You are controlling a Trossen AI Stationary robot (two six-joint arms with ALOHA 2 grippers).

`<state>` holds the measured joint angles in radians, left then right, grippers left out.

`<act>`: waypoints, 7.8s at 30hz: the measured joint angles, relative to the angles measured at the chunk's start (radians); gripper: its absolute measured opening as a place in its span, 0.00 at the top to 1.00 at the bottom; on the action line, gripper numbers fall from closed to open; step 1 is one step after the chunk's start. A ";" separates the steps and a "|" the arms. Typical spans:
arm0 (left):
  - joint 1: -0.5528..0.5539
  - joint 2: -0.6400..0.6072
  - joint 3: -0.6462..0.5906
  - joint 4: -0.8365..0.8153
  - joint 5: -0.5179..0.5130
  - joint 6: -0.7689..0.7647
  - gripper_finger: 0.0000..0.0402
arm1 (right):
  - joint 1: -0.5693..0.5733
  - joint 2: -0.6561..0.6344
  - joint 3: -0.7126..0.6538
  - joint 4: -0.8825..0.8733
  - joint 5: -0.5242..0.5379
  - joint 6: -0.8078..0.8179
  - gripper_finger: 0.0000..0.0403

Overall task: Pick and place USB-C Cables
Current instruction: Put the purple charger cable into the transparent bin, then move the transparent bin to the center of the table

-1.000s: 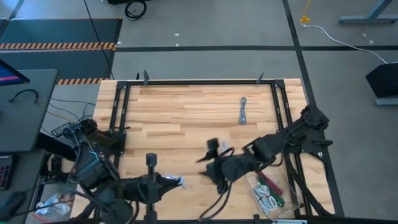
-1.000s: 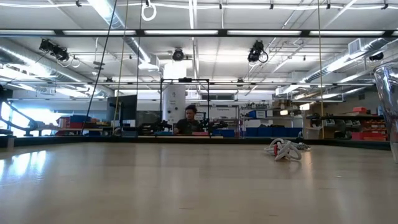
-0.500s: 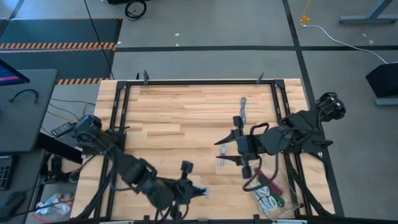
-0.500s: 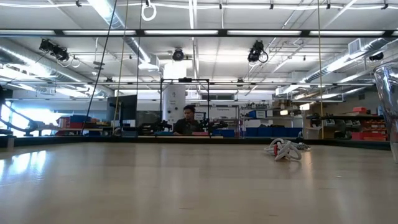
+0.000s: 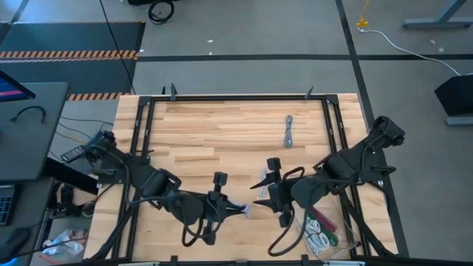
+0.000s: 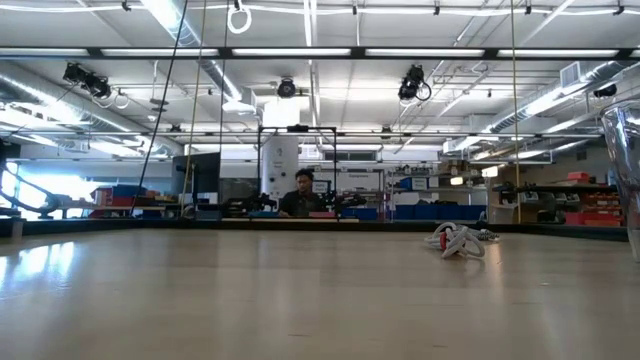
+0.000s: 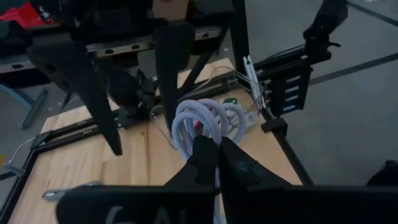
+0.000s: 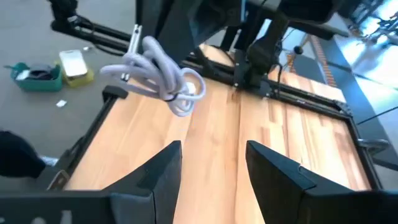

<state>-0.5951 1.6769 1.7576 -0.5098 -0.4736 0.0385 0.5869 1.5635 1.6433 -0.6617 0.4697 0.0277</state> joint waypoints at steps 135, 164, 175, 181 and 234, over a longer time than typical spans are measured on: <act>0.046 0.240 -0.002 -0.417 -0.004 -0.473 0.65 | 0.301 0.374 -0.080 -0.555 -0.546 1.364 0.88; 0.049 0.239 -0.002 -0.421 -0.005 -0.472 0.65 | 0.253 0.362 0.059 -0.905 -0.334 1.252 0.49; 0.049 0.239 -0.001 -0.448 -0.004 -0.473 0.65 | 0.157 0.355 0.022 -0.908 -0.175 0.944 0.50; 0.049 0.239 -0.001 -0.487 -0.004 -0.498 0.65 | 0.104 0.352 -0.069 -0.909 -0.233 0.809 0.50; 0.041 0.239 -0.001 -0.603 0.001 -0.607 0.65 | -0.018 0.071 -0.552 -0.694 -0.310 0.909 0.99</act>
<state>-0.5537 1.9156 1.7565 -1.1126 -0.4727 -0.5686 0.5690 1.6341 1.0912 -1.3562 0.1601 0.9366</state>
